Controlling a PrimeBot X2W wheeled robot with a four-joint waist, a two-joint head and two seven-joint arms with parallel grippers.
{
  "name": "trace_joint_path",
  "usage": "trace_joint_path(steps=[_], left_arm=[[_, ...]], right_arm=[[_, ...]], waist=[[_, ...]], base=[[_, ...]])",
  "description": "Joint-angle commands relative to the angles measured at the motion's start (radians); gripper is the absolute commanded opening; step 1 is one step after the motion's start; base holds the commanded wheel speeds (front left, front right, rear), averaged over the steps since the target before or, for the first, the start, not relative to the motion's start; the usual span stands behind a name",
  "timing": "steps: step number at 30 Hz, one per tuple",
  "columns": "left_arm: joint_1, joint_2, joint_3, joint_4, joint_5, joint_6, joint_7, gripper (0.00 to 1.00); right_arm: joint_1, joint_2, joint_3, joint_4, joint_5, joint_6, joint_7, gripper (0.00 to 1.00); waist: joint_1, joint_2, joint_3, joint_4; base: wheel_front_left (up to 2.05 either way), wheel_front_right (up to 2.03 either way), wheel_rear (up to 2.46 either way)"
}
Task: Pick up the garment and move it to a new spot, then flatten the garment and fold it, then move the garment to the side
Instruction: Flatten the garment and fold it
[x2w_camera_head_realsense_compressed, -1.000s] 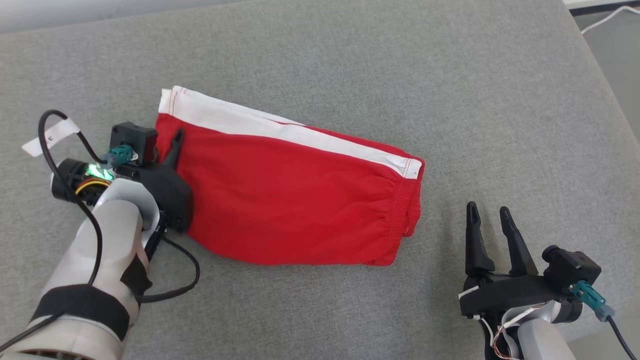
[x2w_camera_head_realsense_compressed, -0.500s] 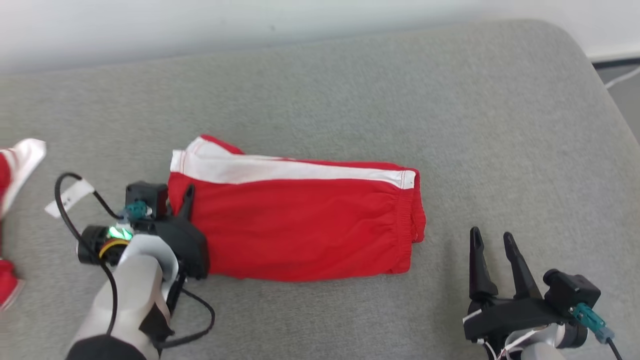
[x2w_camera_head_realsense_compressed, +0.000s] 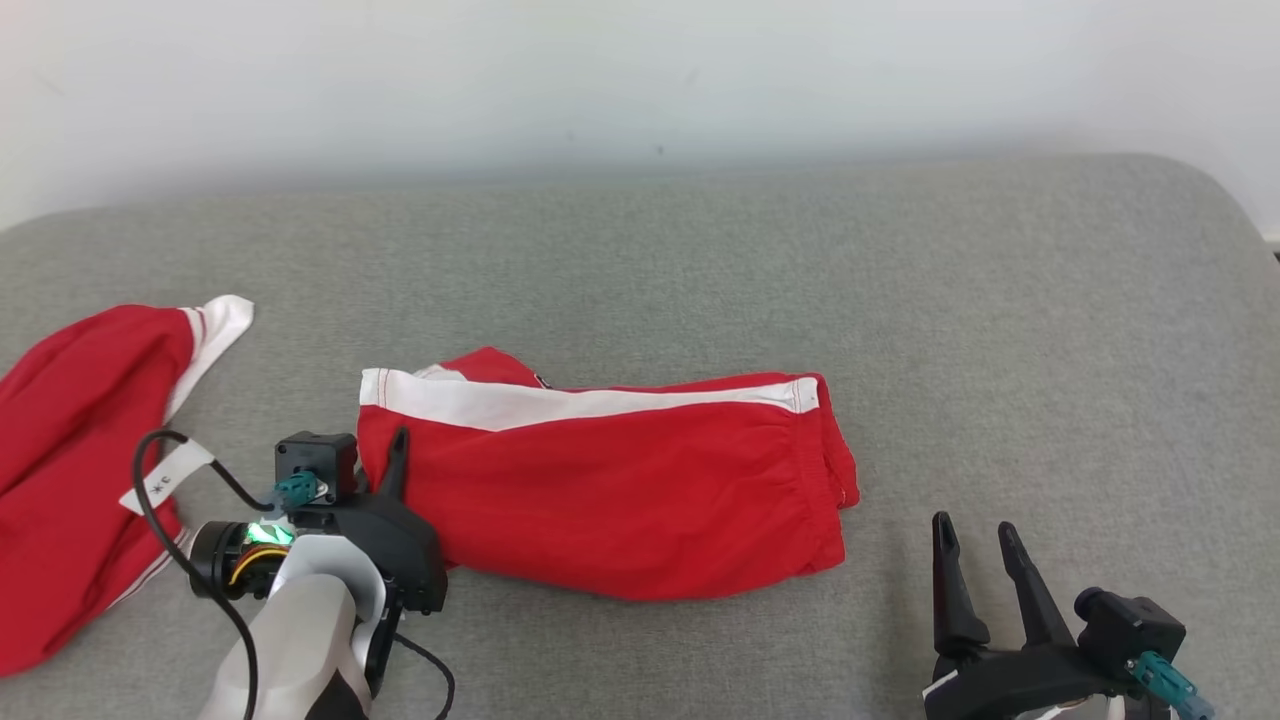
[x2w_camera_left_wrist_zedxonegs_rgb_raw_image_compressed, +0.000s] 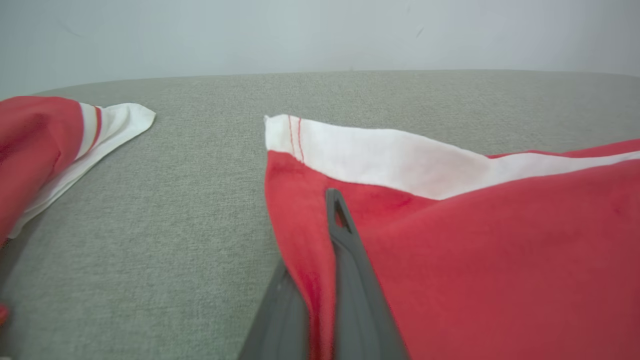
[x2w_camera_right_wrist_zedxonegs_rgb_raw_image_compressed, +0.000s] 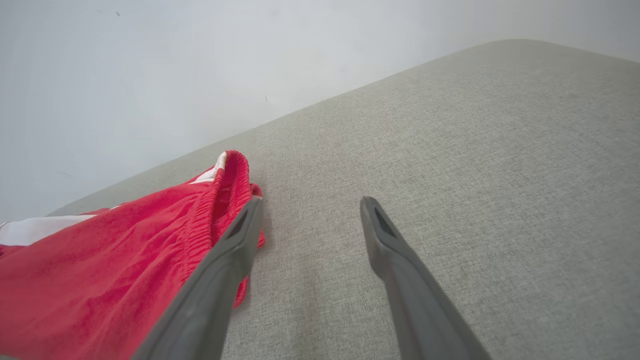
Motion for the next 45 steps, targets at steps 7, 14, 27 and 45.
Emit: trace_joint_path(steps=[7, 14, 27, 45], left_arm=[[0.036, -0.002, -0.025, -0.001, -0.025, 0.003, -0.001, 0.29], [0.079, -0.003, -0.03, -0.064, -0.026, 0.039, -0.001, 1.0], [0.242, 0.003, 0.023, -0.293, 0.02, 0.075, -0.001, 1.0], [0.273, -0.002, 0.045, -0.378, 0.057, 0.065, -0.001, 1.0]], right_arm=[[0.002, 0.0, 0.027, 0.012, 0.006, -0.001, -0.001, 1.0], [-0.026, -0.001, 0.053, 0.021, 0.012, -0.001, -0.001, 1.0], [-0.142, -0.009, 0.032, 0.062, -0.017, -0.001, -0.001, 1.0], [-0.21, 0.007, -0.006, 0.314, -0.012, 0.0, 0.007, 1.0]], waist=[[0.0002, 0.0001, -0.021, 0.019], [0.0002, 0.0001, 0.008, 0.018], [0.0002, 0.0001, 0.1, 0.134], [0.0002, 0.0001, 0.13, 0.196]], base=[[0.0, 0.0, 0.0], [0.0, 0.0, 0.0], [0.0, 0.0, 0.0], [0.0, 0.0, 0.0]])
